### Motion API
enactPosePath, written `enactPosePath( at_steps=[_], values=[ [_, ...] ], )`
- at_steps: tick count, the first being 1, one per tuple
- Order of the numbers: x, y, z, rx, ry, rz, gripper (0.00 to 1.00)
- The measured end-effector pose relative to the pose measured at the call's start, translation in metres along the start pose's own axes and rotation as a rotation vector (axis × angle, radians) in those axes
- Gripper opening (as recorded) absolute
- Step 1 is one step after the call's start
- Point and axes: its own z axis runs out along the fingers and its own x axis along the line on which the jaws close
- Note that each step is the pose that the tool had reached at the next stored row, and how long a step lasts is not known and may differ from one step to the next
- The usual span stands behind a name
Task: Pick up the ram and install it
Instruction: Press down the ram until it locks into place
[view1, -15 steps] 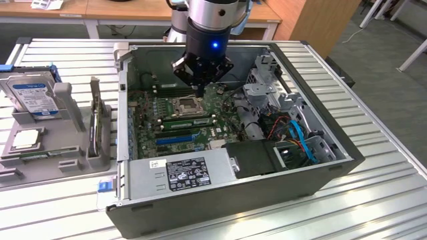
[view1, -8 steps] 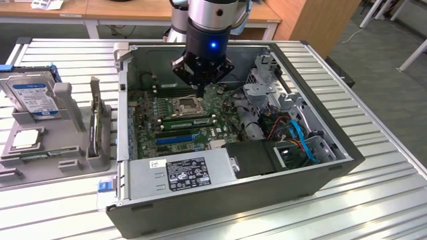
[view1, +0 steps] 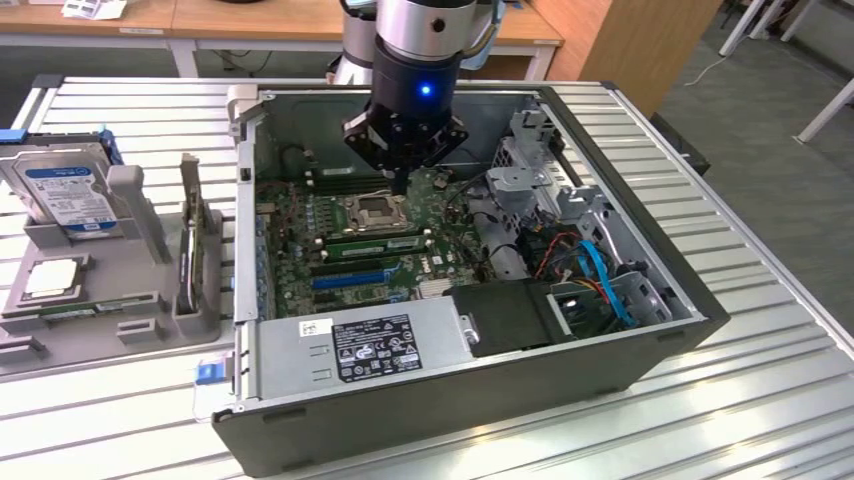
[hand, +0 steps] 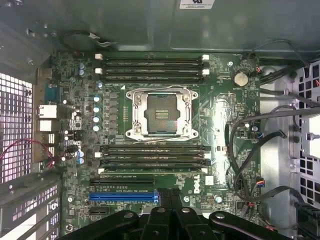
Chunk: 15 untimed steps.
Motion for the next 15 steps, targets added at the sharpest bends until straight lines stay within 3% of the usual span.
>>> enactPosePath(
  at_steps=[2,3,5,6,15],
  values=[
    [-0.0001,-0.0001,-0.0001,0.0002,0.0040,0.000,0.10],
    [-0.0001,-0.0001,-0.0001,0.0003,0.0089,0.000,0.10],
    [0.0000,0.0000,0.0000,0.0005,0.0248,0.001,0.10],
    [-0.0001,0.0000,0.0000,0.0007,0.0300,0.001,0.10],
    [-0.0001,0.0002,-0.0041,0.0004,0.0313,0.002,0.10]
  ],
)
